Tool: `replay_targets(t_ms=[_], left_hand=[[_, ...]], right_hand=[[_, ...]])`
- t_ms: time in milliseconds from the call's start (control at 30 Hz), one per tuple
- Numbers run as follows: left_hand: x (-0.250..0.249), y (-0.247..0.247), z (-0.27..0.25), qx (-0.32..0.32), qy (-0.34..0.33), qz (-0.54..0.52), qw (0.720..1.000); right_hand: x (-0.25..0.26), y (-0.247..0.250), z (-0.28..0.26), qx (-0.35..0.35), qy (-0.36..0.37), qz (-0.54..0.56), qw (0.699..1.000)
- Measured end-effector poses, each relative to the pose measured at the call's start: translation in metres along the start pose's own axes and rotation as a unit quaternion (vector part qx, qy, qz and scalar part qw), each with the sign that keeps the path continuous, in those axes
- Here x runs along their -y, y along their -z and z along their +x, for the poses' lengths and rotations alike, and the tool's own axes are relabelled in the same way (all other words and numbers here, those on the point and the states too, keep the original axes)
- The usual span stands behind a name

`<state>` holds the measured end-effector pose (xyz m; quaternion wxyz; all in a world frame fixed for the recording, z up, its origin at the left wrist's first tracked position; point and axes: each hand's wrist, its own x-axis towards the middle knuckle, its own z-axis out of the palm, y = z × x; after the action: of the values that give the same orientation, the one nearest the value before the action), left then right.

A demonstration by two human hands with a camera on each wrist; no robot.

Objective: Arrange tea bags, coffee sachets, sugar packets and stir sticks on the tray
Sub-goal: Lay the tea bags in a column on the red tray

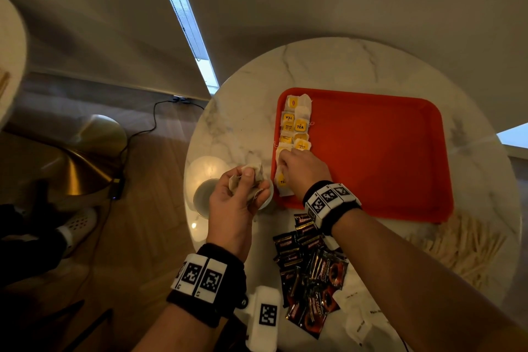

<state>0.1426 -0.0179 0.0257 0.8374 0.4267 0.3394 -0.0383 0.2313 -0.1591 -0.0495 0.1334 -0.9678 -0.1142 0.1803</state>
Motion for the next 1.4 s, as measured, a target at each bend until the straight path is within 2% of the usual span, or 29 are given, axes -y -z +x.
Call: replay_targets(t_ms=[167,267,433,667,733,800,867,933,967,1067,1133,1233,1400], left_hand=[[0.000,0.001,0.000,0.006,-0.001,0.004,1.000],[-0.001,0.002,0.001,0.003,-0.004,0.004,1.000],[0.000,0.000,0.002,0.001,-0.003,0.006,1.000],[0.001,-0.008,-0.003,0.018,0.010,0.040,0.999],[0.001,-0.010,-0.003,0.023,0.013,0.053,0.998],[0.002,-0.013,-0.003,0.027,0.015,0.064,0.997],[0.004,-0.016,-0.002,0.032,0.014,0.077,0.996],[0.006,-0.021,-0.001,0.041,0.015,0.094,0.995],[0.008,-0.024,-0.001,0.046,0.015,0.100,0.994],[0.010,-0.032,-0.003,0.071,0.022,0.111,0.991],[0.011,-0.035,-0.004,0.092,0.032,0.116,0.988],[0.013,-0.035,-0.005,0.127,0.054,0.116,0.984],[0.016,-0.036,-0.004,0.133,0.063,0.113,0.983]], right_hand=[[-0.003,0.005,0.002,-0.007,-0.012,0.039,0.999],[-0.010,0.005,-0.006,0.005,0.011,0.054,0.998],[-0.014,-0.005,-0.016,0.056,0.052,-0.065,0.995],[-0.011,-0.008,-0.012,0.009,0.031,-0.050,0.998],[-0.009,0.005,-0.020,-0.018,0.023,0.009,1.000],[-0.006,0.023,-0.035,-0.063,0.018,0.122,0.990],[0.000,0.045,-0.053,-0.092,0.028,0.261,0.961],[0.004,0.065,-0.070,-0.077,0.041,0.376,0.923],[0.005,0.071,-0.075,-0.060,0.053,0.401,0.913],[-0.001,0.073,-0.080,-0.057,0.084,0.383,0.918],[-0.006,0.073,-0.080,-0.080,0.065,0.381,0.919],[-0.012,0.074,-0.082,-0.093,0.035,0.420,0.902],[-0.018,0.074,-0.092,-0.092,0.024,0.496,0.863]])
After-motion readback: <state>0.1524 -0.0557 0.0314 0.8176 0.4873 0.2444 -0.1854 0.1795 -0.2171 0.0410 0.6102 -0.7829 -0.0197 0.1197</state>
